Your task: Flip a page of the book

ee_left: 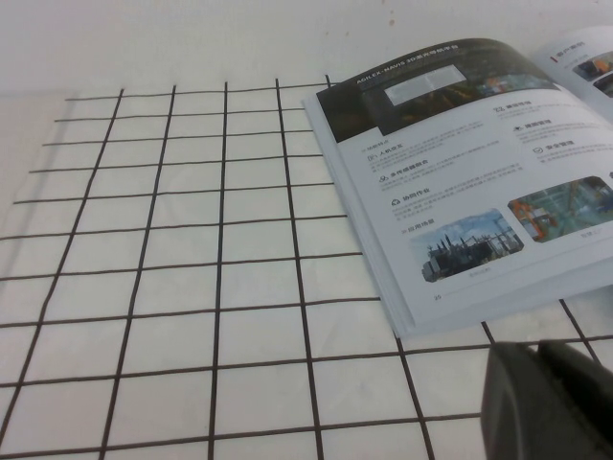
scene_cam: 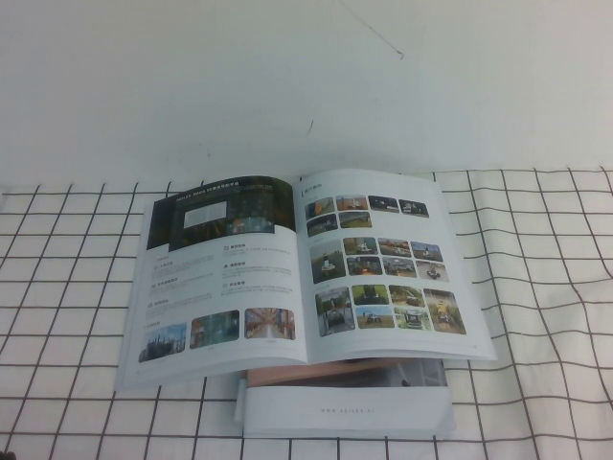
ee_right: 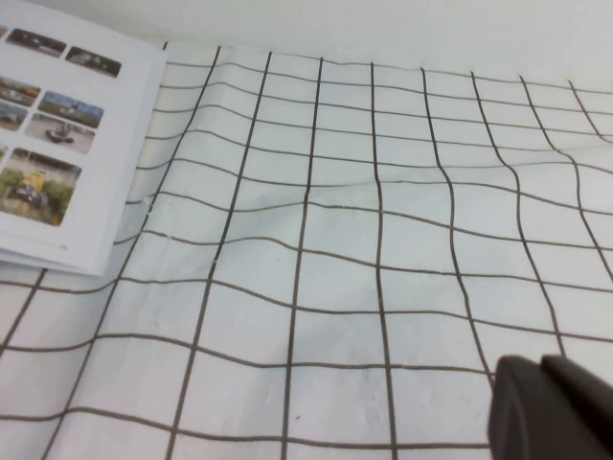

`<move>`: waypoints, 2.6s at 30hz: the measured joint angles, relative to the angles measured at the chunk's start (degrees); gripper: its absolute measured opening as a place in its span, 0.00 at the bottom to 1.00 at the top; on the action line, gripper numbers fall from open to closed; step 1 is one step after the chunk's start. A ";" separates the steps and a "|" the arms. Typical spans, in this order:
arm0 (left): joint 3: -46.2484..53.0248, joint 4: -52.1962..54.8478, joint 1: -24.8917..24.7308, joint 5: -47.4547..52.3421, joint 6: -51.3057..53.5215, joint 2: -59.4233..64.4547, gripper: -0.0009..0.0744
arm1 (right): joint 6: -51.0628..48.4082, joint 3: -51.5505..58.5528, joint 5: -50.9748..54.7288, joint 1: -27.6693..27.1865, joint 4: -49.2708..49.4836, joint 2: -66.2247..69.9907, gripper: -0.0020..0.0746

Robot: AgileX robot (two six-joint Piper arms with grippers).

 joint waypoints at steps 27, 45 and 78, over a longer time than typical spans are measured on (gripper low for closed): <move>0.00 0.00 0.00 0.00 0.00 0.00 0.01 | -9.81 0.00 0.26 -0.48 8.90 0.00 0.02; 0.00 0.00 -0.12 0.00 0.00 0.00 0.01 | -9.91 0.00 0.26 -0.48 9.03 0.00 0.02; 0.00 0.00 4.99 0.00 0.00 0.00 0.01 | -9.91 0.00 0.26 -0.56 9.16 0.00 0.02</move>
